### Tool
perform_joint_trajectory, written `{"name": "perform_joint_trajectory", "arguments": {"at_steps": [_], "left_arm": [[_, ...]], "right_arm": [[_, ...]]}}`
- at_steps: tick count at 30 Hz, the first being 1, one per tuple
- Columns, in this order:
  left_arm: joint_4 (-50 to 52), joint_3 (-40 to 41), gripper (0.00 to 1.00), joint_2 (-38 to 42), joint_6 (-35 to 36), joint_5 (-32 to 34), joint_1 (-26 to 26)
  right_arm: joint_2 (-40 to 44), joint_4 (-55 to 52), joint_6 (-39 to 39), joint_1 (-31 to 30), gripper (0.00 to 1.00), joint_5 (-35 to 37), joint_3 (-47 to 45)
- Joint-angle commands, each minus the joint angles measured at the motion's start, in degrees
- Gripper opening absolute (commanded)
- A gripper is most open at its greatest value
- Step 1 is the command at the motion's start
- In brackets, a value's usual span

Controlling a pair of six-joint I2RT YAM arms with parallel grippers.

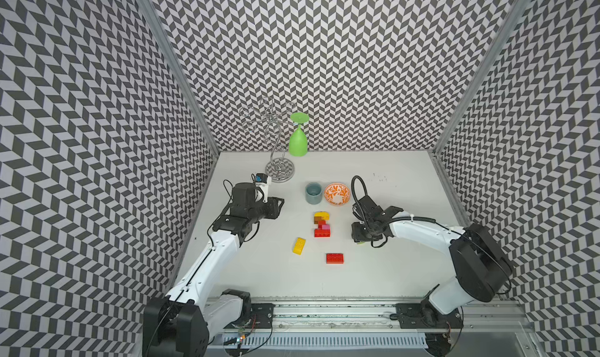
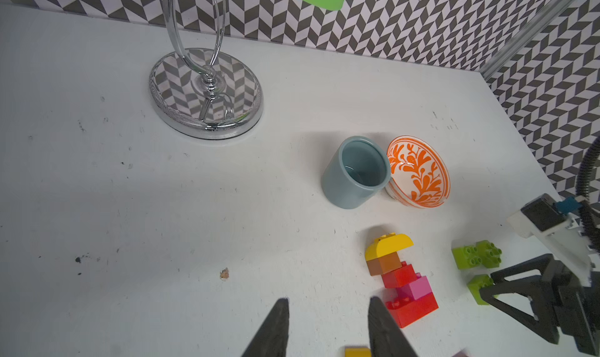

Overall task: Assemble the letter s with lego
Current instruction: Pick up the lego brick from the center of the board.

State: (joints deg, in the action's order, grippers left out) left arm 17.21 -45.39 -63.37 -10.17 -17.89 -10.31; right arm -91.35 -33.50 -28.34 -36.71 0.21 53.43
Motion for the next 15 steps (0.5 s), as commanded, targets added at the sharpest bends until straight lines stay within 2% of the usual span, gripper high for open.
{"name": "perform_joint_trajectory", "arguments": {"at_steps": [1, 5, 15], "left_arm": [[-2.40, 0.96, 0.42, -0.13, -0.30, -1.18, 0.54], [-2.48, 1.22, 0.42, -0.36, -0.42, -1.29, 0.81], [-2.53, 1.14, 0.42, -0.52, -0.46, -1.45, 1.51]], "right_arm": [[-1.23, -1.35, 0.64, -0.86, 0.52, 2.58, 2.24], [-2.72, -2.42, 0.48, -1.60, 0.52, 3.66, 2.99], [-4.28, -3.64, -0.75, -2.49, 0.35, 5.39, 3.13]]}}
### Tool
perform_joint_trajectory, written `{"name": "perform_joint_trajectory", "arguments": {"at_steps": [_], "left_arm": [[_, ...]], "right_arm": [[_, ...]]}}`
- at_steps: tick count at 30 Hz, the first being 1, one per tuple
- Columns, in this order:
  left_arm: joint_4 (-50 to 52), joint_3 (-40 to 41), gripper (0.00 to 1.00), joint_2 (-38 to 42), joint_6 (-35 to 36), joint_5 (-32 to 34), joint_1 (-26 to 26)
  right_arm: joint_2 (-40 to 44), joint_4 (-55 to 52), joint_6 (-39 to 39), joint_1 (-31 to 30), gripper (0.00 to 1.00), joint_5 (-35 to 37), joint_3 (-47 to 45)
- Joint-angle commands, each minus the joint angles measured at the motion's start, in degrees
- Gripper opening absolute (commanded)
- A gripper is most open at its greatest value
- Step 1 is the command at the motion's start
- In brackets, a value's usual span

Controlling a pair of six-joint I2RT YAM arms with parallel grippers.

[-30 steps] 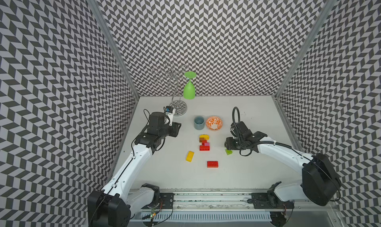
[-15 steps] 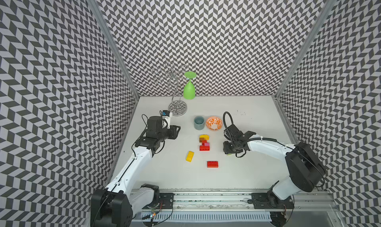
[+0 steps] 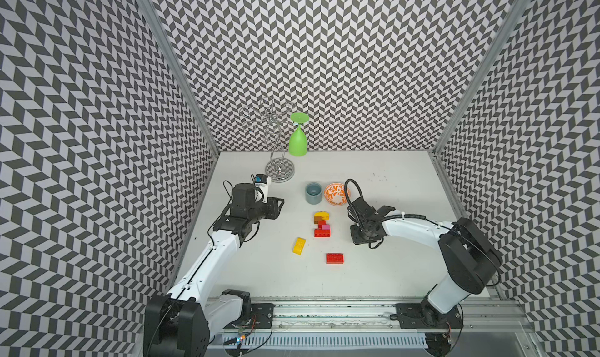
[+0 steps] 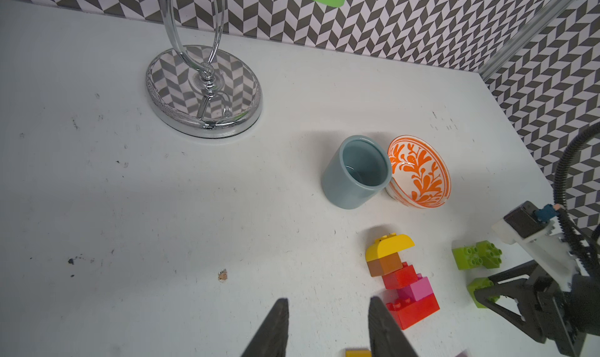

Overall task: Assemble the letter s with lego
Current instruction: Pick up the lego brick from the center of the board.

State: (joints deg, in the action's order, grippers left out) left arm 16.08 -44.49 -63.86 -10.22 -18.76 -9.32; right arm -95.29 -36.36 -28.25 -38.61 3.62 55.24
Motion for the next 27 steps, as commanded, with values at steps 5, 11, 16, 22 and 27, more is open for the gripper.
{"name": "perform_joint_trajectory", "arguments": {"at_steps": [5, 11, 16, 22, 27], "left_arm": [[-1.39, 0.33, 0.42, 0.18, -0.43, -0.57, 0.71], [-1.90, 0.47, 0.42, 0.26, -0.85, -0.79, 1.03], [-2.10, 0.57, 0.42, 0.28, -1.02, -1.60, 1.51], [-1.86, 0.59, 0.42, 0.86, -0.90, -1.57, 1.59], [-1.77, 0.53, 0.42, 1.27, -0.88, -1.63, 1.57]], "right_arm": [[0.11, -2.41, -1.50, -1.20, 0.22, 3.81, 2.45], [3.73, -7.92, -8.16, -6.41, 0.20, 5.18, 8.09], [3.62, -8.65, -18.51, -10.86, 0.07, 1.17, 10.19], [3.40, -7.51, -29.64, -16.49, 0.00, -1.13, 9.75], [2.78, -7.28, -33.78, -19.26, 0.00, -1.35, 9.68]]}}
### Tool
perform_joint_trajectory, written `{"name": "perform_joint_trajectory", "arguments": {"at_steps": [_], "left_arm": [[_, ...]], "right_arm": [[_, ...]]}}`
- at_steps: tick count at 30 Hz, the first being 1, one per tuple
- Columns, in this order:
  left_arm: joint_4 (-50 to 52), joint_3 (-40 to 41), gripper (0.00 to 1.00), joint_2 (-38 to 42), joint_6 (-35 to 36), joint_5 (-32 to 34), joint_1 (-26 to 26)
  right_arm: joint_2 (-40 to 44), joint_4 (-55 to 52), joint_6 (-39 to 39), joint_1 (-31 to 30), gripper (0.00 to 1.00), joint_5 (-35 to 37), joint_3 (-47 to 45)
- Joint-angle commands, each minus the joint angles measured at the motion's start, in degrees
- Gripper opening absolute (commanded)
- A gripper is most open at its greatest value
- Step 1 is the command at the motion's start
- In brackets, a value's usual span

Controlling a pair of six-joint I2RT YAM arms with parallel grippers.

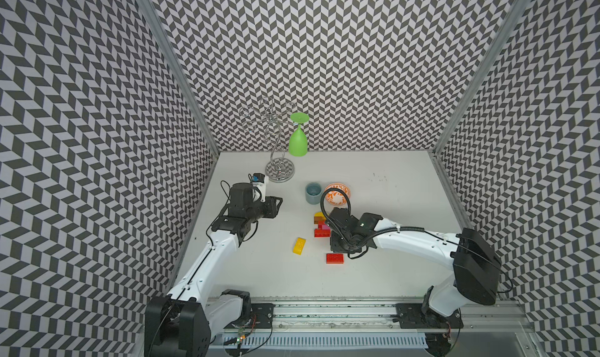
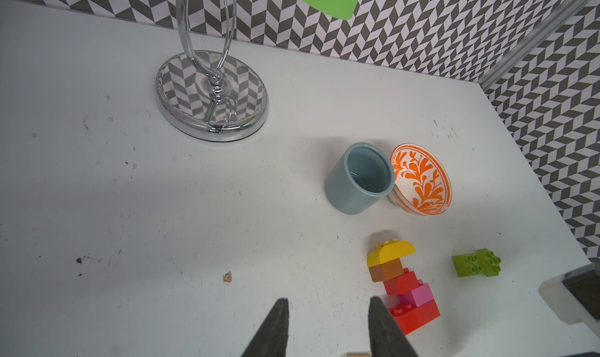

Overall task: Assemble the letter s with lego
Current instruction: Pick up the lego brick from the center of the board, then assemble the lego brick with the lego brick.

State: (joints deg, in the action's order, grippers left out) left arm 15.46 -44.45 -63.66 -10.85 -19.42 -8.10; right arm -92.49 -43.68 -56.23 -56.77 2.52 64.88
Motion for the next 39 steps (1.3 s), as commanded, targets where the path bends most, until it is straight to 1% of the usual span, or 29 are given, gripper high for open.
{"name": "perform_joint_trajectory", "arguments": {"at_steps": [1, 8, 28, 31, 36, 39], "left_arm": [[-1.04, 0.50, 0.42, 1.14, -0.14, -0.86, 0.36], [-0.77, 0.58, 0.42, 1.78, -0.02, -0.39, 0.35], [-0.58, 0.45, 0.43, 1.87, 0.18, 0.00, 0.36], [-0.52, 0.50, 0.43, 1.95, 0.21, -0.01, 0.32], [-0.48, 0.45, 0.43, 1.95, 0.17, 0.00, 0.35], [-0.51, 0.47, 0.43, 1.96, 0.16, -0.05, 0.33]], "right_arm": [[-0.05, 0.09, -6.16, -1.29, 0.00, -0.37, -0.17], [-1.87, 0.70, -7.32, -1.73, 0.00, -1.13, -1.86], [-4.91, -0.13, -7.68, -1.76, 0.00, 3.86, -4.06], [-5.43, -1.30, -7.41, -2.16, 0.00, 4.94, -3.33], [-5.19, -4.49, -7.58, -3.41, 0.00, 9.01, 0.00], [-5.66, -5.11, -7.67, -3.88, 0.00, 9.74, 0.68]]}}
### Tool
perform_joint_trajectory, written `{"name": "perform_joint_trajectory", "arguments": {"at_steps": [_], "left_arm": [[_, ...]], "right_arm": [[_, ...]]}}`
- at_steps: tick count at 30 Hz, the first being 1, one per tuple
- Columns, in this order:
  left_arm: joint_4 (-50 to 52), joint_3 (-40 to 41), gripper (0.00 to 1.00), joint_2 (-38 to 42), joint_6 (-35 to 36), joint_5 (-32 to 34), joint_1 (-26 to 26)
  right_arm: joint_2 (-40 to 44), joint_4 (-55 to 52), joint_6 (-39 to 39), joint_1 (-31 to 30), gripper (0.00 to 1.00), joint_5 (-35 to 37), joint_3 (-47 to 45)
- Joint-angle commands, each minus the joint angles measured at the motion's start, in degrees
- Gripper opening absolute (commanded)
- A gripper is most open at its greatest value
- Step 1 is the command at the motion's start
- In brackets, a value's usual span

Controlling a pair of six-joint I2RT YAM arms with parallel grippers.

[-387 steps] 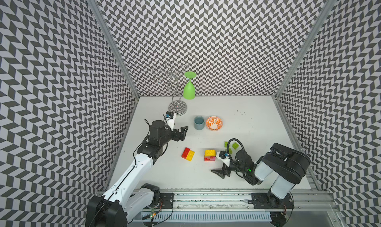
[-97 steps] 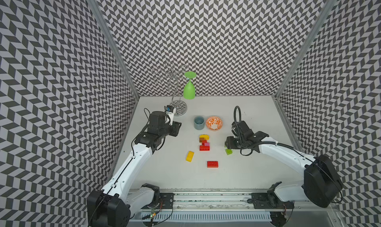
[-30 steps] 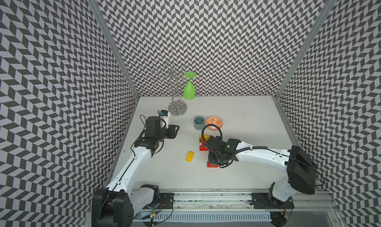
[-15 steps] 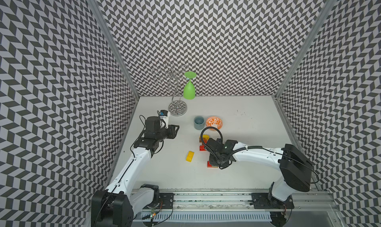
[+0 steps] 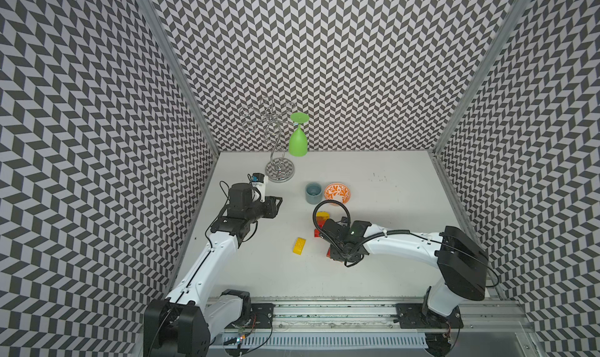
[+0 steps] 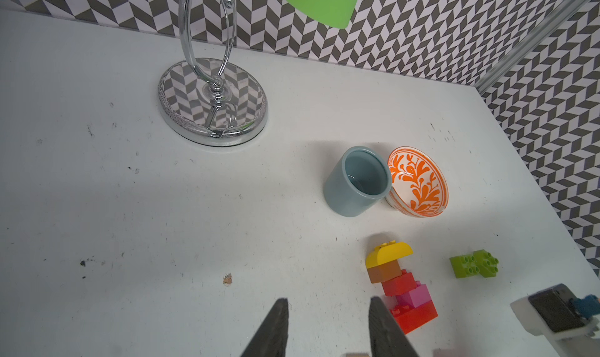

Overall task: Assemble the letter s with lego
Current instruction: Assemble the lego brick with the lego brick.

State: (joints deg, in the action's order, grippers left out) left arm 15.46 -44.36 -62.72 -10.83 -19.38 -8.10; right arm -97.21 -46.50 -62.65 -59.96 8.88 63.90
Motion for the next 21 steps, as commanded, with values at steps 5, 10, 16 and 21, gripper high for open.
{"name": "perform_joint_trajectory", "arguments": {"at_steps": [5, 10, 16, 21], "left_arm": [[-0.49, 0.37, 0.43, 0.96, 0.15, -0.05, 0.34], [-0.52, 0.26, 0.43, 1.00, 0.13, -0.08, 0.31], [-0.41, 0.33, 0.43, 1.19, 0.11, 0.04, 0.34], [-0.37, 0.36, 0.43, 1.21, 0.20, 0.13, 0.35]], "right_arm": [[-0.89, -2.17, -2.50, -0.95, 0.00, 3.75, 1.84], [-0.43, -1.87, -4.35, -1.05, 0.00, 3.97, 1.18], [-0.37, 0.31, -6.74, -1.03, 0.00, 2.55, -0.39], [-0.18, 1.45, -9.16, -0.98, 0.00, 1.81, -1.12]]}}
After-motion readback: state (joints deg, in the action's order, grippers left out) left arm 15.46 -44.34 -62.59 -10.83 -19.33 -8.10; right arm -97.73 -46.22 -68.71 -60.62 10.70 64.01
